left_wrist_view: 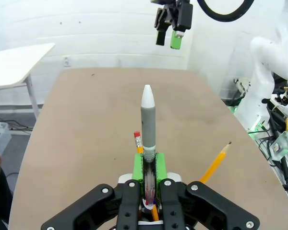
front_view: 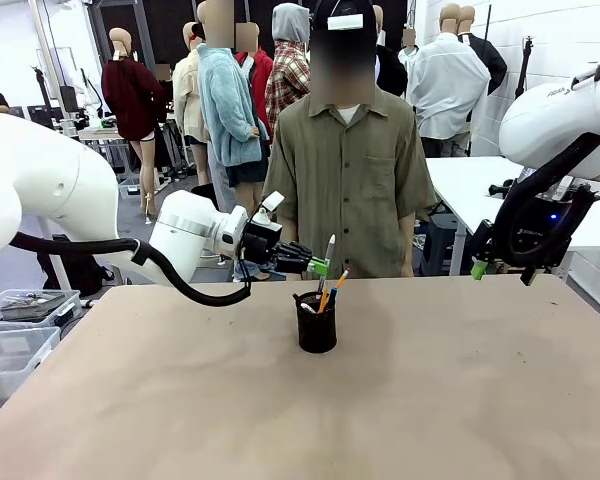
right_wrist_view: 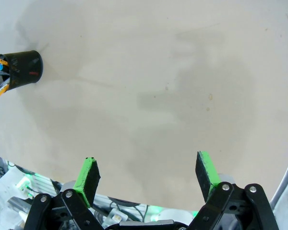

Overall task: Place the pens into the pen holder.
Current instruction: Pick up a writing instrument from the table and place it into the Pen holder.

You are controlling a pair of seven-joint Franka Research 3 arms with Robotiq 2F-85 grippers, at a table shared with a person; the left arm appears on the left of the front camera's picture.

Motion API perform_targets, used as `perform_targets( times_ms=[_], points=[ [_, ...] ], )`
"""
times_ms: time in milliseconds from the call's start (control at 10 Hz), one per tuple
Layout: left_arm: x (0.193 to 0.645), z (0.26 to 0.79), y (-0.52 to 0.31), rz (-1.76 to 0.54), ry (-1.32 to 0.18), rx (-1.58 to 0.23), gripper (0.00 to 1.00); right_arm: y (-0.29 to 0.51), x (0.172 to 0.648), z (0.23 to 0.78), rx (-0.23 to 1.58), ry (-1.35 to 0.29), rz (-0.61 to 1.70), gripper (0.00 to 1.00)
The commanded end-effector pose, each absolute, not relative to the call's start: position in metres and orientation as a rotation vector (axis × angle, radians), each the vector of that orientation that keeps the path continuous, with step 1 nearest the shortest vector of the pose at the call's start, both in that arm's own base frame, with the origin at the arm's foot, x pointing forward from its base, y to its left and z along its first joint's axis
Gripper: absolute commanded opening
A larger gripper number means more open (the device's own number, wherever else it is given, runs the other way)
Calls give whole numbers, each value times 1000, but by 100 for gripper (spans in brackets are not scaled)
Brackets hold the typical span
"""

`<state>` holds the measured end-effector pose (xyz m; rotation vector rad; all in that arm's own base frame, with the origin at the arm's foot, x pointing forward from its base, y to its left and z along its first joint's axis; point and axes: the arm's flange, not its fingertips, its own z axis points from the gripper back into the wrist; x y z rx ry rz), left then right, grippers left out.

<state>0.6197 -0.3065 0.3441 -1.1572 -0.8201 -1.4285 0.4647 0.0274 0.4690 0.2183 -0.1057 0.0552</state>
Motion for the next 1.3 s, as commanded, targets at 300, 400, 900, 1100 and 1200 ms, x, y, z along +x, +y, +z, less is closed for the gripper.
perform_targets(
  times_ms=[300,400,900,1100,1200],
  points=[
    [628,339,-307,-1392,-670,-1169,0,28,464,468,201,-104,49,100],
    [627,339,-306,-1386,-670,-1160,9,28,464,468,201,-104,49,100],
    [616,353,-294,-1357,-660,-1113,68,28,464,468,201,-104,49,100],
    [600,376,-278,-1252,-647,-959,68,28,464,468,201,-104,49,100],
    [593,392,-266,-1194,-650,-873,68,28,464,468,201,-104,49,100]
  ],
)
